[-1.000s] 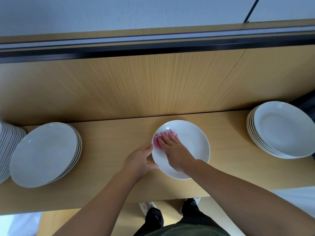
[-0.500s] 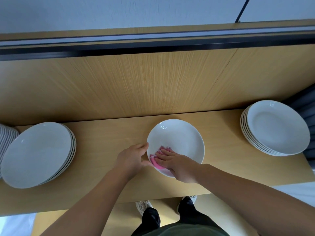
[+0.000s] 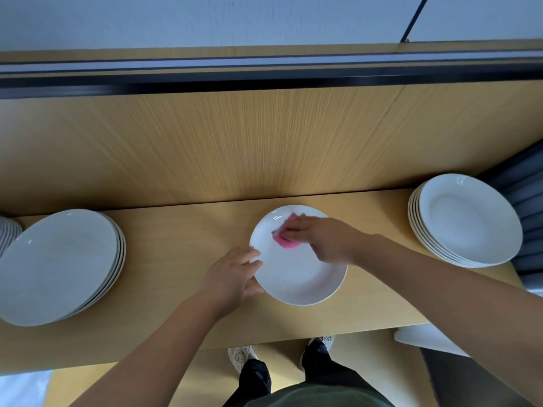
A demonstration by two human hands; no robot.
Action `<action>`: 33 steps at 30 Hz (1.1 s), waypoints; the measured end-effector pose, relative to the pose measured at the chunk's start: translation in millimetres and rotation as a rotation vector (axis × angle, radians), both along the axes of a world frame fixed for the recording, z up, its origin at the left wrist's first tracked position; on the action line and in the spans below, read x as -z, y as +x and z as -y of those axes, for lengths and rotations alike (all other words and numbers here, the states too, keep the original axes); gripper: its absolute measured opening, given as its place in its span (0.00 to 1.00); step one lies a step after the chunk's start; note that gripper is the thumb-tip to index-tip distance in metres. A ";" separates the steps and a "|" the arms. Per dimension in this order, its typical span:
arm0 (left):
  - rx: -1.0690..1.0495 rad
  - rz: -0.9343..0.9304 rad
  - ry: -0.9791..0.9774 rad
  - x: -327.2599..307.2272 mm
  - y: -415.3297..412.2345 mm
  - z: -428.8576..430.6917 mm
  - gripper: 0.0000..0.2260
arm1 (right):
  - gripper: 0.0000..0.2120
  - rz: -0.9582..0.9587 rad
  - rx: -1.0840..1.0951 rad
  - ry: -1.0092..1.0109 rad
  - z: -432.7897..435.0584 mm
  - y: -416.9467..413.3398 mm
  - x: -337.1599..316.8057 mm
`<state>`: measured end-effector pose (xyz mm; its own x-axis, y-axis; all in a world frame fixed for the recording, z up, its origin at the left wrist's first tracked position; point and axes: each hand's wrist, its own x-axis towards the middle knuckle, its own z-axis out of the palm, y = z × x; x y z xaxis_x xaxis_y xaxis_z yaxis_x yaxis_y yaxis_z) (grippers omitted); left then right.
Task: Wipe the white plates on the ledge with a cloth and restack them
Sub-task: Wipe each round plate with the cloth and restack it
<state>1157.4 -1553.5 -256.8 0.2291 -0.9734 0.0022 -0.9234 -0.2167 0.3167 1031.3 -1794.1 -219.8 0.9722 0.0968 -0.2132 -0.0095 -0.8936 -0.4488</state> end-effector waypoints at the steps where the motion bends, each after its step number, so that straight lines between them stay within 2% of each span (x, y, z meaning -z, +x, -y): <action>1: 0.048 0.005 -0.018 3.6 -2.6 0.0 0.24 | 0.36 0.032 -0.025 -0.049 0.7 8.8 1.2; 4: 0.120 -0.017 -0.018 11.0 -10.3 0.5 0.20 | 0.31 0.017 -0.150 -0.214 0.1 27.3 16.2; 7: 0.088 -0.039 -0.049 17.6 -14.7 -1.4 0.15 | 0.28 0.020 -0.196 -0.330 2.9 22.4 37.6; 10: 0.028 -0.104 -0.037 18.7 -16.1 -0.6 0.20 | 0.30 0.024 -0.132 -0.374 3.0 10.3 38.4; 12: 0.034 -0.111 -0.009 16.7 -16.1 1.0 0.20 | 0.28 -0.015 -0.060 -0.435 1.4 1.2 35.5; 15: 0.015 -0.121 -0.018 14.6 -16.5 2.0 0.20 | 0.32 -0.085 0.043 -0.515 -1.1 -17.3 32.4; 19: 0.003 -0.137 -0.031 14.7 -18.7 2.0 0.20 | 0.23 -0.187 0.084 -0.566 -16.0 -44.6 33.2; 22: -0.003 -0.128 -0.042 13.9 -19.3 3.5 0.18 | 0.29 -0.223 0.185 -0.505 -33.3 -61.1 32.2; 25: 0.005 -0.100 -0.068 15.5 -18.9 3.8 0.13 | 0.30 -0.429 0.185 -0.488 -50.2 -63.9 16.4; 29: 0.053 -0.030 -0.085 17.8 -17.2 5.6 0.11 | 0.30 -0.408 0.078 -0.443 -70.5 -67.2 11.6; 33: 0.056 -0.022 -0.117 20.2 -16.8 6.6 0.12 | 0.30 -0.421 0.084 -0.358 -85.8 -64.1 6.5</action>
<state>1140.6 -1560.1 -277.0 0.1759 -0.9780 0.1118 -0.9257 -0.1257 0.3566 967.1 -1708.3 -226.3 0.7971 -0.1274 -0.5903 -0.2005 -0.9779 -0.0597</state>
